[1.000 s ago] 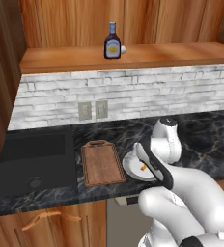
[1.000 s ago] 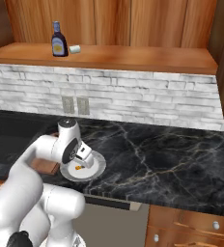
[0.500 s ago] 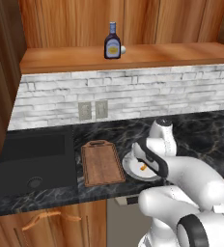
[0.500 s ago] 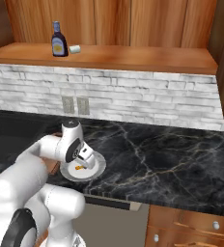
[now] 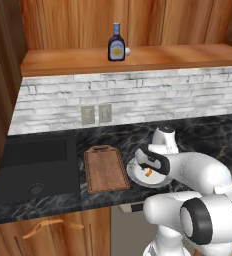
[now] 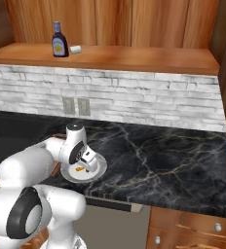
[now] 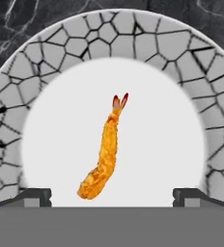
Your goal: Pick the shrimp from the plate and place it on the cutting board. Then pick the condiment bottle from the cabinet and place it next to the cutting board.
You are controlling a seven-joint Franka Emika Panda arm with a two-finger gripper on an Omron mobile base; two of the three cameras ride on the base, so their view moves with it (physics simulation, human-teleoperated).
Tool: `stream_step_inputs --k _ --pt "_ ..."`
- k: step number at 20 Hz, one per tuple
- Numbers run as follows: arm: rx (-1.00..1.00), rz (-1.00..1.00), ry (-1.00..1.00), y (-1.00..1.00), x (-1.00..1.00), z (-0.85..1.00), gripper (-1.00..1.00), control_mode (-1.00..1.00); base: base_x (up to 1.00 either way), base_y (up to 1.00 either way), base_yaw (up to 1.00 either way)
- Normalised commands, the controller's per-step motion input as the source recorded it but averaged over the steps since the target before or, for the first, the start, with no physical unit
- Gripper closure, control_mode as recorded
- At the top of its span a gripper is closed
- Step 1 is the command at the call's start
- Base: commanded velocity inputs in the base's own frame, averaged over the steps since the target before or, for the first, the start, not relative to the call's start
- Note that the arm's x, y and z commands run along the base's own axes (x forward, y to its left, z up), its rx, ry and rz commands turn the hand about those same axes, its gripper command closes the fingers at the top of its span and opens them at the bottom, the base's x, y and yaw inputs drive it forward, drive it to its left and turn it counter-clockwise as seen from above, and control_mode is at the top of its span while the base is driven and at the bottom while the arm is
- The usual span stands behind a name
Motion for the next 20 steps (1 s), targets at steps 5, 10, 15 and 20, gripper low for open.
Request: stream_step_inputs --k 5,10,15,20 --pt "0.0 0.0 0.0 0.02 0.02 -0.23 -1.0 -1.0 0.0 0.0 0.0" --pt "0.0 0.0 0.0 0.03 0.0 -0.19 -1.0 -1.0 0.0 0.0 0.0" --pt "0.0 0.0 0.0 0.03 0.0 -0.15 -1.0 -1.0 0.0 0.0 0.0" --pt "0.0 0.0 0.0 0.01 0.0 -0.12 -1.0 -1.0 0.0 0.0 0.0"
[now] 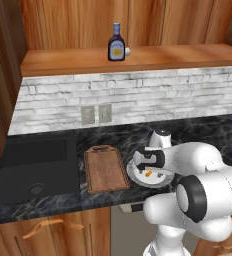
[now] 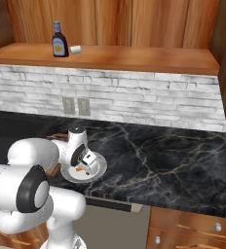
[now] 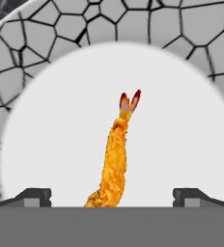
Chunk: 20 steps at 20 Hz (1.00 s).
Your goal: Pick the shrimp from the plate and place it on the cutting board. Then pick the condiment bottle from the cabinet and place it next to the cutting board.
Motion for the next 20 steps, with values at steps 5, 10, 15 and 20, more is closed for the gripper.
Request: stream_step_inputs --k 5,10,15,20 --pt "0.01 0.0 0.0 0.01 0.03 -0.11 -1.0 -1.0 0.0 0.0 0.0" --pt "0.01 0.0 0.0 0.01 0.04 -0.11 -1.0 -1.0 0.0 0.0 0.0" --pt "0.0 0.0 0.0 0.02 0.0 -0.06 1.0 -1.0 0.0 0.0 0.0" --pt "0.0 0.0 0.0 0.0 0.0 -0.02 1.0 -1.0 0.0 0.0 0.0"
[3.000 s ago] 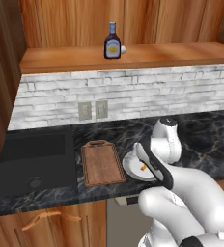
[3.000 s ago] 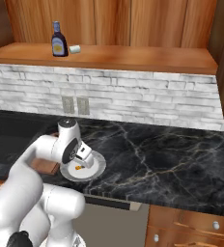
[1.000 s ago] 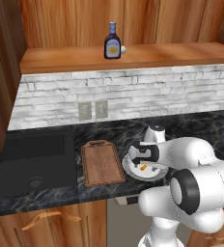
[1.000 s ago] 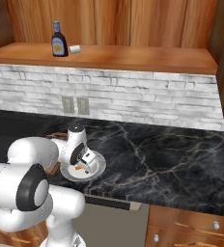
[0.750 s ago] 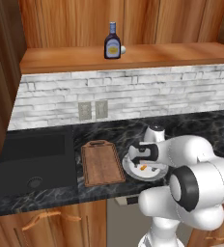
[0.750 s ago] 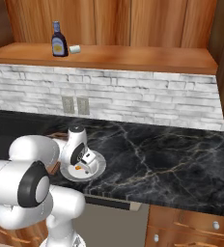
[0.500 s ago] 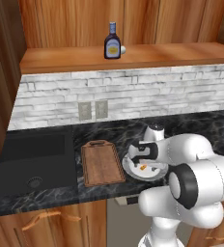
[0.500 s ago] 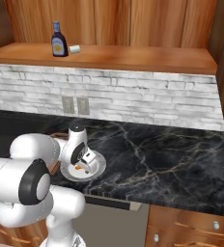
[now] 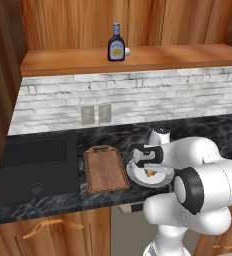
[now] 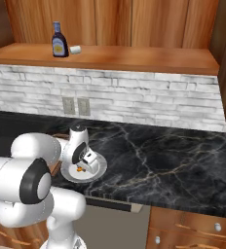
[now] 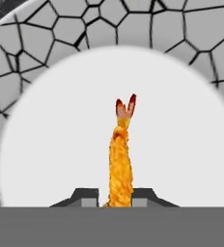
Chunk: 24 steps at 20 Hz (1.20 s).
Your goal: Pick the shrimp from the plate and place it on the cutting board. Then pick the condiment bottle from the cabinet and place it next to the cutting board.
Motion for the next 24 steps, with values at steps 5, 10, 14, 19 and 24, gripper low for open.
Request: stream_step_inputs --k 5,10,14,19,24 --pt "0.0 0.0 0.0 0.0 0.0 0.0 1.0 -1.0 0.0 0.0 0.0" --pt "0.0 0.0 0.0 0.0 0.0 0.0 1.0 -1.0 0.0 0.0 0.0" --pt "0.0 0.0 -0.01 0.01 0.0 0.04 1.0 -1.0 0.0 0.0 0.0" --pt "0.02 0.02 -0.04 0.02 0.0 0.24 1.0 -1.0 0.0 0.0 0.0" --pt "0.04 0.02 -0.04 0.03 0.0 0.26 1.0 -1.0 0.0 0.0 0.0"
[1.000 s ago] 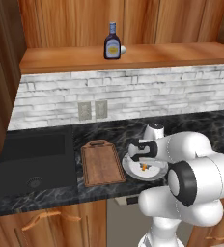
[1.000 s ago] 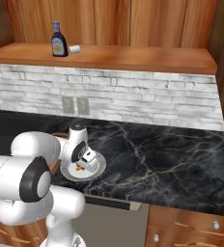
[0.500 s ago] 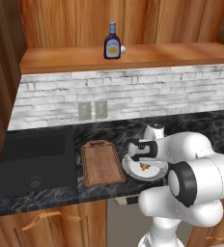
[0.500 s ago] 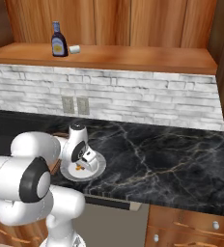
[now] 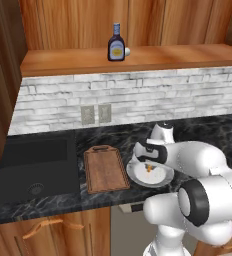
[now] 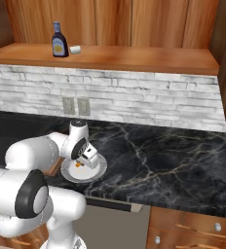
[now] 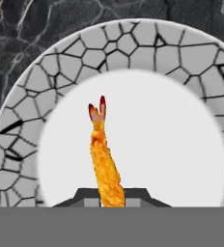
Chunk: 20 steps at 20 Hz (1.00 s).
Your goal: Pick the shrimp from the plate and place it on the cutting board. Then pick the condiment bottle from the cabinet and place it next to the cutting board.
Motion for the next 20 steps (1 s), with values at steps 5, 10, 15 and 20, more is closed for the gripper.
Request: stream_step_inputs --k 5,10,15,20 --pt "0.03 0.0 -0.05 0.15 0.0 0.16 1.0 -1.0 0.0 0.0 0.0" --pt "0.0 0.0 -0.05 0.25 0.0 0.12 1.0 -1.0 0.0 0.0 0.0" --pt "0.0 0.0 -0.06 0.3 0.0 0.1 1.0 -1.0 0.0 0.0 0.0" --pt "0.0 0.0 -0.06 0.32 -0.01 0.05 1.0 -1.0 0.0 0.0 0.0"
